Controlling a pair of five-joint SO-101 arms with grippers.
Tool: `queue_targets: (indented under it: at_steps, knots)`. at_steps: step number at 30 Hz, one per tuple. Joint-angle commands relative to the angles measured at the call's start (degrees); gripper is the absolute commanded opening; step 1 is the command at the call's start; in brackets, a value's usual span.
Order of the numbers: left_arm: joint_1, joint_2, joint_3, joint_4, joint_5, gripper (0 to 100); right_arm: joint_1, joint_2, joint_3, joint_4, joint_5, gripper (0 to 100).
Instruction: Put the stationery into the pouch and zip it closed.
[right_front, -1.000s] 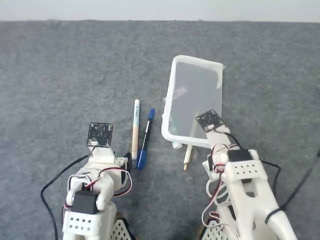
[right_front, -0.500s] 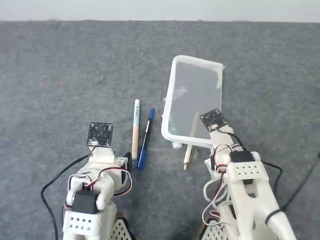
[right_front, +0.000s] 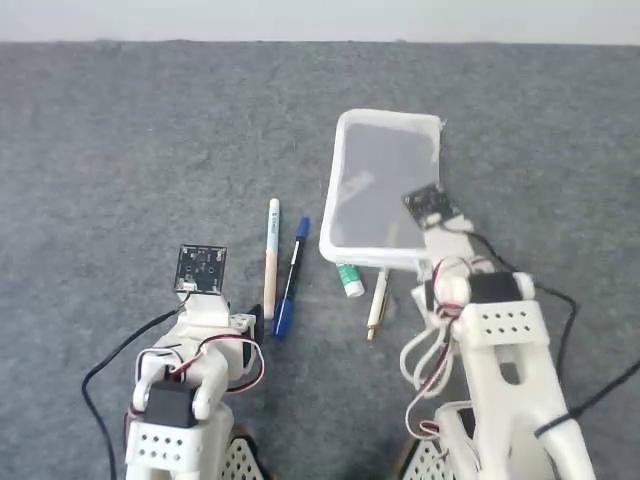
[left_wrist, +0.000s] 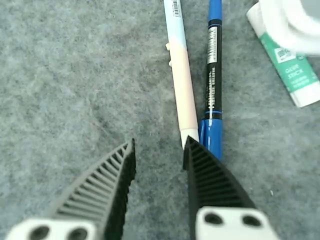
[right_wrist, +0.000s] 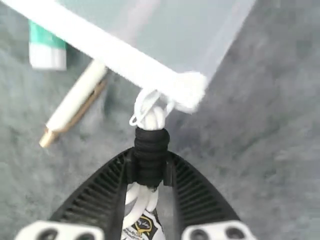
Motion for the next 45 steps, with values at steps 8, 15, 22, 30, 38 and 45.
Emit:
queue_targets:
  at_steps: [8,15,22,30,38,45]
  knots:
    - [-0.3,-1.5,-0.4,0.1,0.5,15,-9.4,-3.1,-20.1,10.1,0.1,0.7]
    - [-0.3,-1.5,-0.4,0.1,0.5,15,-16.0,-3.0,-27.5,10.4,-0.1,0.7]
    - [-0.3,-1.5,-0.4,0.1,0.5,15,-21.6,-2.5,-33.8,10.1,-0.6,0.7]
    - [-0.3,-1.5,-0.4,0.1,0.5,15,-27.9,-2.4,-35.7,6.5,-0.5,0.7]
    - [-0.3,-1.5,-0.4,0.1,0.5,15,-27.9,-3.0,-30.6,2.1,-3.0,0.7]
    - [-0.3,-1.5,-0.4,0.1,0.5,15,-27.6,-3.1,-30.3,2.2,-8.6,0.7]
